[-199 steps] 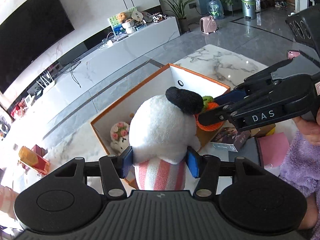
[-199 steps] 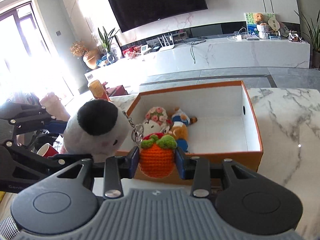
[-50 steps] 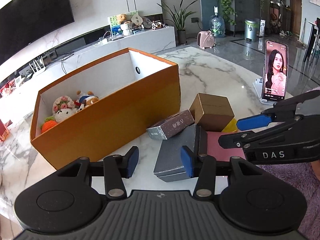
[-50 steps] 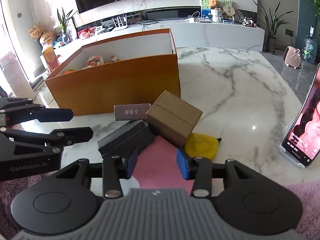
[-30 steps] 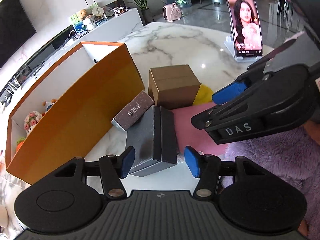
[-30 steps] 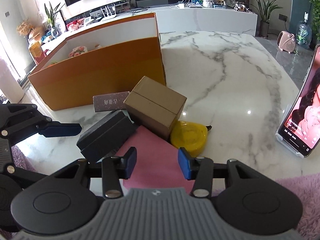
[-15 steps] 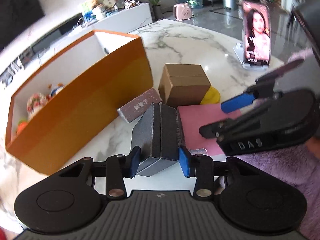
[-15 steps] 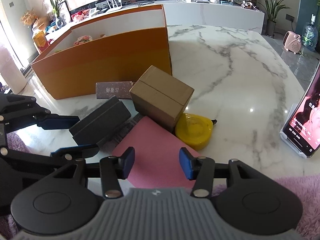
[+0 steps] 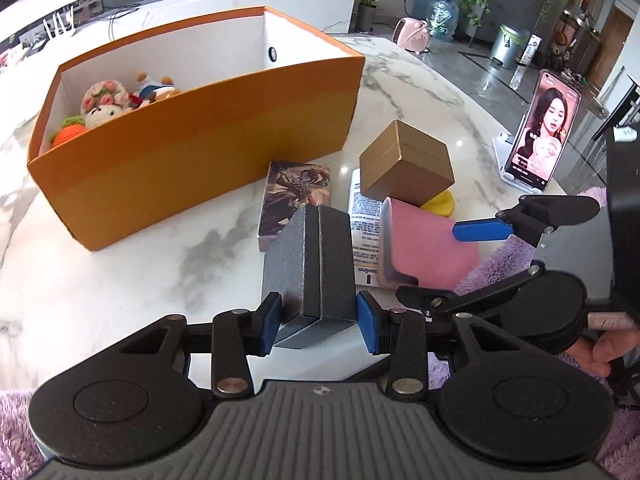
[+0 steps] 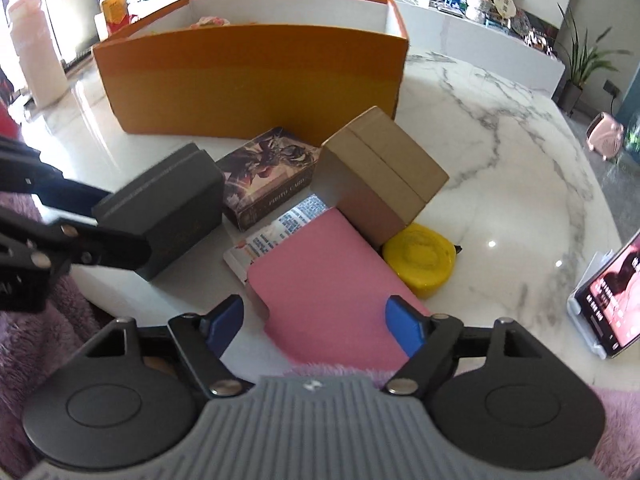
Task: Organize objects
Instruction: 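Grasp dark gray box with left tool while right tool grasps pink case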
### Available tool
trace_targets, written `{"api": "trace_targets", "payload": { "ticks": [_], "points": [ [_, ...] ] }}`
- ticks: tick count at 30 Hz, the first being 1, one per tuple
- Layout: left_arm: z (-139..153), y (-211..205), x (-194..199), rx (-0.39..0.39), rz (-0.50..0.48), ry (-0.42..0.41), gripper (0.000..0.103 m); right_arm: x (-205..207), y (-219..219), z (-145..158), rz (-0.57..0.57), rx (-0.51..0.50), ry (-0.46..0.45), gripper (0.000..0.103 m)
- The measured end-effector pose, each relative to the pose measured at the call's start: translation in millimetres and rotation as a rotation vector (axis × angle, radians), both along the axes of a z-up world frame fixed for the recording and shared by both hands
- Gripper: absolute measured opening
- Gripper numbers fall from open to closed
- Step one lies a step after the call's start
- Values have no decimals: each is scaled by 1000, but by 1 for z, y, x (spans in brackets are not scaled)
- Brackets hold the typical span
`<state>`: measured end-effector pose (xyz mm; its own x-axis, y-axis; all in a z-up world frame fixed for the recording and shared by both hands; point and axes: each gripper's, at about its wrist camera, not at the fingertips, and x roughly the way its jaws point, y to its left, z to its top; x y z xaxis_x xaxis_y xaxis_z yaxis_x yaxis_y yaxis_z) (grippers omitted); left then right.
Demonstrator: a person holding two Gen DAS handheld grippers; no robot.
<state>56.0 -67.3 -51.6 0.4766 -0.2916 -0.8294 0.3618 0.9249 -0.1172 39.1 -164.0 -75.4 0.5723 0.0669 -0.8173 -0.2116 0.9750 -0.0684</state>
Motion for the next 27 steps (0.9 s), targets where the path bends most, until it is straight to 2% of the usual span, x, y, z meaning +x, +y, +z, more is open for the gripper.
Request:
{"api": "trace_targets", "payload": {
  "ticks": [7,11,13,14,16,19,21,23,25,27],
  "points": [
    [0,6,-1,-9,14,2,47,-4,25,-14,83,-192,-3,88],
    [0,7,0,-15,18,5,47,0,20,-13,57,-172,0,88],
    [0,9,-1,-18,21,5,47,0,21,-12,48,-183,-5,83],
    [0,9,-1,-19,24,6,47,-1,21,-12,40,-201,-14,76],
    [0,10,-3,-17,27,5,47,-2,21,-11,42,-207,-17,73],
    [0,12,-4,-13,30,2,47,-8,24,-4,53,-205,-33,61],
    [0,14,-5,-13,33,0,47,-13,29,3,66,-218,-59,44],
    [0,14,-7,-14,36,-2,47,-18,37,9,70,-245,-96,34],
    [0,15,-7,-14,39,-2,47,-19,37,18,57,-238,-117,29],
    [0,17,-8,-16,42,-3,47,-19,32,30,23,-186,-127,25]
  ]
}}
